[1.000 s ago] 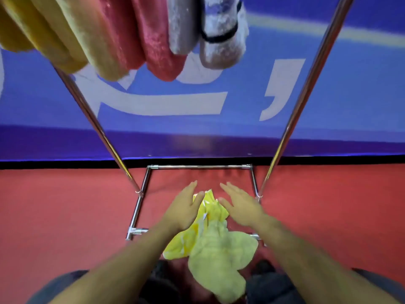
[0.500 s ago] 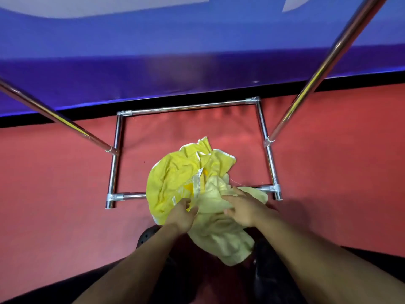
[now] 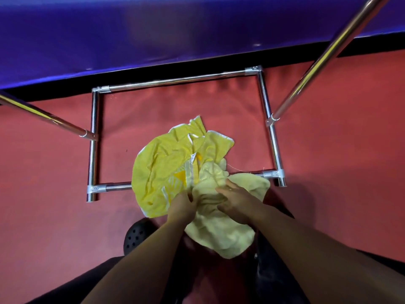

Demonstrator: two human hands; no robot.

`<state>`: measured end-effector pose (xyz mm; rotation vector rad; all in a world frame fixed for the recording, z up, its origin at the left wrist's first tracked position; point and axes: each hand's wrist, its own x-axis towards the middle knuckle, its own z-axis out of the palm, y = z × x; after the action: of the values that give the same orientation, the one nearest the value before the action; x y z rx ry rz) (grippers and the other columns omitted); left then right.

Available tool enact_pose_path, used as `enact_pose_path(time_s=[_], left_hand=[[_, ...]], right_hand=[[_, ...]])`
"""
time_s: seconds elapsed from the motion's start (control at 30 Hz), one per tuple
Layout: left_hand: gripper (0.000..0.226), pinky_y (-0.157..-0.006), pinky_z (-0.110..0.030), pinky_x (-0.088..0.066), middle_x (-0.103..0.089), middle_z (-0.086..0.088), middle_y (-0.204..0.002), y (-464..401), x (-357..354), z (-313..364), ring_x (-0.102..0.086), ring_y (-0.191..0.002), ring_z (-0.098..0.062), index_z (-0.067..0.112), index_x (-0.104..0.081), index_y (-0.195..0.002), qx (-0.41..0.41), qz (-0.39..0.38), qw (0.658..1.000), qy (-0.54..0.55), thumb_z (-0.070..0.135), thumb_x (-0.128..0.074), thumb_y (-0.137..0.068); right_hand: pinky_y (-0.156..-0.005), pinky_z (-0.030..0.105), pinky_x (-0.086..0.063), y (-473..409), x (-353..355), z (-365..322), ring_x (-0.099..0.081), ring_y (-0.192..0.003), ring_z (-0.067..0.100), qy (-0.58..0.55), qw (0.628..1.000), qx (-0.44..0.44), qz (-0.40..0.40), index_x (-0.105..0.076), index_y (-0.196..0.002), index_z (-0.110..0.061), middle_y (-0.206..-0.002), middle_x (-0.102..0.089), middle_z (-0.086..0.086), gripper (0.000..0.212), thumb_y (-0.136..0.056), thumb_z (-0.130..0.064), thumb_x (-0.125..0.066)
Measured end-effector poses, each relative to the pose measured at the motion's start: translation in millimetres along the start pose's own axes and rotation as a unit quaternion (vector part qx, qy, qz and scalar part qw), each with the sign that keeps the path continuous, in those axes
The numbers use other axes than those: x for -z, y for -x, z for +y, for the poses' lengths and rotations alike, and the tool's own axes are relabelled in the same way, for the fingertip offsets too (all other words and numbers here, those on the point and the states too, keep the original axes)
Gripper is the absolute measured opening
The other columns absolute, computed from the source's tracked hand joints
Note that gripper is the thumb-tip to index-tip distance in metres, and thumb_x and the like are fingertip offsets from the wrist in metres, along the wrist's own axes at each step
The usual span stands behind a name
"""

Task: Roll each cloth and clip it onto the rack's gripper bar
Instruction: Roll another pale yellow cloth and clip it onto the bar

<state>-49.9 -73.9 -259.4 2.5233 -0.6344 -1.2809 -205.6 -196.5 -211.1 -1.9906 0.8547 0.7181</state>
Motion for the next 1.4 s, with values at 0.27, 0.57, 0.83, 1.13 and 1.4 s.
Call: enact_pose_path(time_s=[0.27,0.57,0.83,1.13,1.4], left_hand=[[0.025,-0.076,-0.035,-0.044,-0.058,0.002,-0.072,37,50,26,-0.054,-0.076,-0.019,0.015,-0.056,-0.078,-0.067,-0.076,0.959,0.264,0.019,-0.060,-0.102],[0.022,-0.062,-0.030,-0.045,-0.061,0.002,-0.073,140,150,106,-0.057,-0.066,-0.013,0.014,-0.056,-0.091,-0.167,-0.134,0.925,0.314,0.026,-0.047,-0.107],[0.024,-0.061,-0.033,-0.041,-0.052,-0.002,-0.073,249,238,153,-0.050,-0.066,-0.015,0.019,-0.055,-0.084,-0.250,-0.047,0.903,0.346,0.021,-0.043,-0.105],[0.024,-0.058,-0.030,-0.038,-0.061,-0.004,-0.070,360,324,170,-0.056,-0.060,-0.020,0.020,-0.063,-0.085,-0.267,0.001,0.892,0.366,0.037,-0.053,-0.099],[0.027,-0.059,-0.030,-0.043,-0.062,-0.009,-0.076,402,358,171,-0.060,-0.062,-0.025,0.018,-0.064,-0.091,-0.282,-0.006,0.888,0.362,0.044,-0.058,-0.094]], right_hand=[[-0.121,0.027,-0.024,22,23,-14,-0.025,-0.151,0.012,-0.187,0.980,0.026,0.059,-0.024,-0.159,-0.031,-0.165,-0.026,-0.004,0.104,-0.076,-0.043,-0.085],[-0.094,0.007,-0.042,109,99,-78,-0.041,-0.130,-0.002,-0.326,0.937,0.098,0.072,-0.012,-0.156,-0.047,-0.148,-0.038,-0.012,0.127,-0.062,-0.037,-0.096],[-0.076,0.031,-0.056,194,112,-98,-0.073,-0.080,0.005,-0.517,0.842,0.049,0.146,0.006,-0.156,-0.048,-0.136,-0.057,-0.005,0.106,-0.082,-0.067,-0.068],[-0.111,0.053,-0.032,222,91,-140,-0.051,-0.134,0.041,-0.605,0.788,-0.030,0.107,0.017,-0.151,-0.053,-0.143,-0.056,0.020,0.108,-0.070,-0.094,-0.042],[-0.080,0.049,-0.058,240,105,-189,-0.077,-0.090,0.027,-0.820,0.544,0.130,0.119,-0.042,-0.144,-0.026,-0.104,-0.078,0.010,0.056,-0.095,-0.024,-0.068]])
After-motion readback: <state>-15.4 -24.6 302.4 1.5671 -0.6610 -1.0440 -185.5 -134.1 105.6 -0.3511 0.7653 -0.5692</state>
